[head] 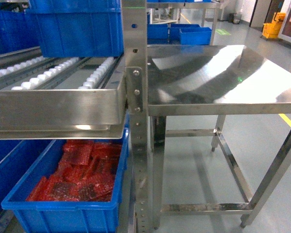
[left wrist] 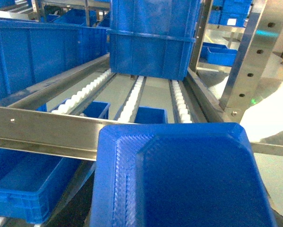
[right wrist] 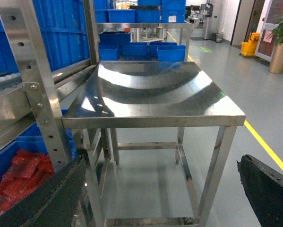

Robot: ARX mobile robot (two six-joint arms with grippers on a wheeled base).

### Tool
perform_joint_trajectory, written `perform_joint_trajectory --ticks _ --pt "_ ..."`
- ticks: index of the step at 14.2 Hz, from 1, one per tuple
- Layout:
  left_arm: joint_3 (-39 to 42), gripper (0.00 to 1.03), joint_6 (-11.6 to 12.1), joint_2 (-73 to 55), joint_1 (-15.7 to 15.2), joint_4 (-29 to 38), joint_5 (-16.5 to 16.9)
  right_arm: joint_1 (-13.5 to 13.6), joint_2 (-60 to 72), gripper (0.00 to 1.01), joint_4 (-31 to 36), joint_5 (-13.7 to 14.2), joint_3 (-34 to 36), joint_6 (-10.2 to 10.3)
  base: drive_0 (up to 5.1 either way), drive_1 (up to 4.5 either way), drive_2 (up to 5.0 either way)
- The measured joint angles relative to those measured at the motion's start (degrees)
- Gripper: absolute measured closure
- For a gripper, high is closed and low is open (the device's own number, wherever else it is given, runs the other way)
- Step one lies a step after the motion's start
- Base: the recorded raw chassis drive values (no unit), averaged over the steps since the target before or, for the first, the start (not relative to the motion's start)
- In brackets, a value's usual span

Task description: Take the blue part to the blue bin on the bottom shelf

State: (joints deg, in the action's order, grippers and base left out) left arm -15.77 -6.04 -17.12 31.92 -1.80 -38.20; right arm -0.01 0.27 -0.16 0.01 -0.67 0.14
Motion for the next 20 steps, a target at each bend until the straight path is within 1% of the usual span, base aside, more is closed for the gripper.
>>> perform_joint_trajectory --ticks 20 --pt "0.00 0.60 0.00 0.00 0.02 0.09 -0.02 0.00 0.00 0.03 -0.04 0.02 0.00 0.00 -5.0 2.42 2.4"
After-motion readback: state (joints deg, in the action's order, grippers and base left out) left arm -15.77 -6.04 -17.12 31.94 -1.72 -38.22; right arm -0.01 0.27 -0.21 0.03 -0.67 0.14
